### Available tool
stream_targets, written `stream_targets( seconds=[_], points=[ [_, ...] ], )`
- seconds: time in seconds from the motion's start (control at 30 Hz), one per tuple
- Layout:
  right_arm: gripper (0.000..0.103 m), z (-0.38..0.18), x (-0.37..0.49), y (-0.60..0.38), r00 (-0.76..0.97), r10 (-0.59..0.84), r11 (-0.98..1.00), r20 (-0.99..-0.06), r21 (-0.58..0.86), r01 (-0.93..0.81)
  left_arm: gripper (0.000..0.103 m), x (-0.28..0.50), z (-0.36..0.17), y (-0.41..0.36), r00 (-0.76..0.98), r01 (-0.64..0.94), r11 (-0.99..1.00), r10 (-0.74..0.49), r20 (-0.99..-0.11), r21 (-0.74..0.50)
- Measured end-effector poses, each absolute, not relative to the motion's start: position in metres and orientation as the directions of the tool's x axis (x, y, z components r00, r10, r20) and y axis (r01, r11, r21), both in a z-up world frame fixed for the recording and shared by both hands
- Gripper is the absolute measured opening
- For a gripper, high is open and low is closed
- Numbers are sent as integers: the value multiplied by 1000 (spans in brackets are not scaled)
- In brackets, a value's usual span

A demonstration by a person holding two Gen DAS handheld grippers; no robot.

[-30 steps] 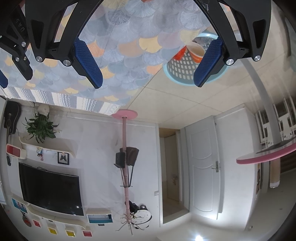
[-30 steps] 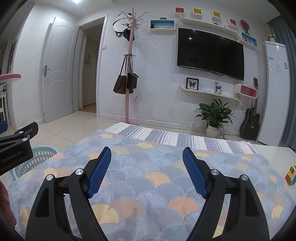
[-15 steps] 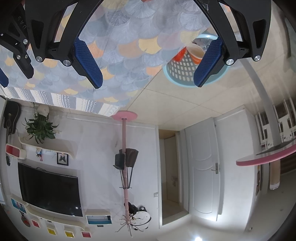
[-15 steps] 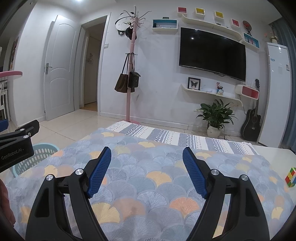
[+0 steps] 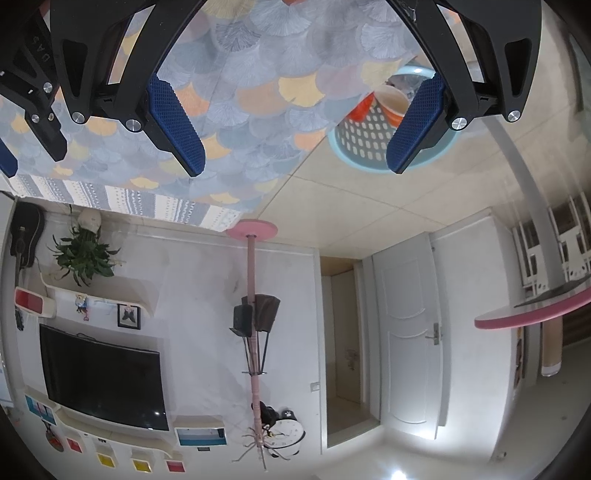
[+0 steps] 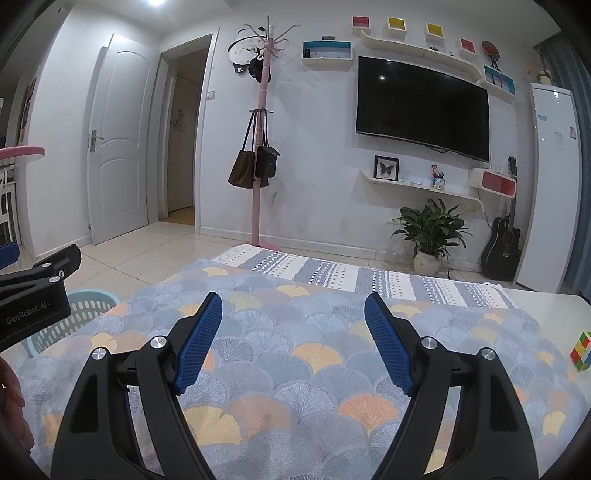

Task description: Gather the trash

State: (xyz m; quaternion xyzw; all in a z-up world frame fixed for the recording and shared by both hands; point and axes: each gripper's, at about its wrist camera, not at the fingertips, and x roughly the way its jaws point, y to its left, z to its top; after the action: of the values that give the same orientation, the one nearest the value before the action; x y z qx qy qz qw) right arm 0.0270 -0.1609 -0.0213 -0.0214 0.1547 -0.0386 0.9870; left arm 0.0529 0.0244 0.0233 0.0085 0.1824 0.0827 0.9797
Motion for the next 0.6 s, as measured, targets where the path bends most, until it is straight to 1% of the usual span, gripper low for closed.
stream_targets(
  seconds=[0.6],
  points=[
    [75,-23,28,-158,949,-63,997,-310,-61,47,96,56,21,23,914,-167,984,177,-366,58]
  ],
)
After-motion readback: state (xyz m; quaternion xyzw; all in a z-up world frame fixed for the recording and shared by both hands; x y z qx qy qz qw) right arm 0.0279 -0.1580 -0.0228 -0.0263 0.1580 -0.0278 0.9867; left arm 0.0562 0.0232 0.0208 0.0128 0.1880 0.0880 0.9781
